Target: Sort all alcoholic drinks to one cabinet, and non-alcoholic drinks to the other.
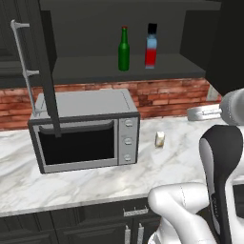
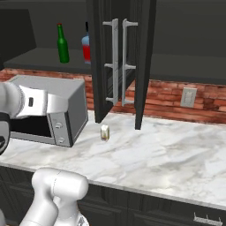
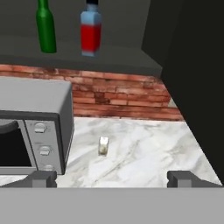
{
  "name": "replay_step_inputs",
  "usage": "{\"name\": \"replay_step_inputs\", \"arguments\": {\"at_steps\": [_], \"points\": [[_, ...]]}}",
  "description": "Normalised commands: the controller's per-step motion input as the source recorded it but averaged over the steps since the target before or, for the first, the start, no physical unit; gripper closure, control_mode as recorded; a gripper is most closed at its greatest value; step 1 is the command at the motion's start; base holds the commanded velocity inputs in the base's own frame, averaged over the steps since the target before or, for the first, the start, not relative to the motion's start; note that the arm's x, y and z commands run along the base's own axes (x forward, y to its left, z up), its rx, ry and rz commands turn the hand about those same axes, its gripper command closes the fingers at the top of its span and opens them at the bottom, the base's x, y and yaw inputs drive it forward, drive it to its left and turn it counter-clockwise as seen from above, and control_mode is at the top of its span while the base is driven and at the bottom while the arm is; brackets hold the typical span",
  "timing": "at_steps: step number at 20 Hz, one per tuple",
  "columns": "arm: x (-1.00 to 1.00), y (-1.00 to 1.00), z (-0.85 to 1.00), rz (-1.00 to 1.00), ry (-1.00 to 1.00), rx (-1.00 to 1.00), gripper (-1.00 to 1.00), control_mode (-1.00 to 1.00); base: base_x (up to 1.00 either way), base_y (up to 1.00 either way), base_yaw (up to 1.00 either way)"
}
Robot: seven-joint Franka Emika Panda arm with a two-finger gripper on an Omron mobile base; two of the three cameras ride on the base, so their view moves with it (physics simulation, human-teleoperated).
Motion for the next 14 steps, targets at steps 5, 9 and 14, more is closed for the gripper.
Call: {"name": "replay_step_inputs", "arguments": {"at_steps": [5,9,14], "points": [[0.20,0.07,-0.20,0.01,0.08,0.00,-1.00,-1.00,0.00,0.00,0.00],[0.21,0.06,-0.18,0.01,0.09,0.00,-1.00,-1.00,0.00,0.00,0.00],[0.22,0.00,-0.20,0.00,0.09,0.00,-1.00,-1.00,0.00,0.00,0.00]]}}
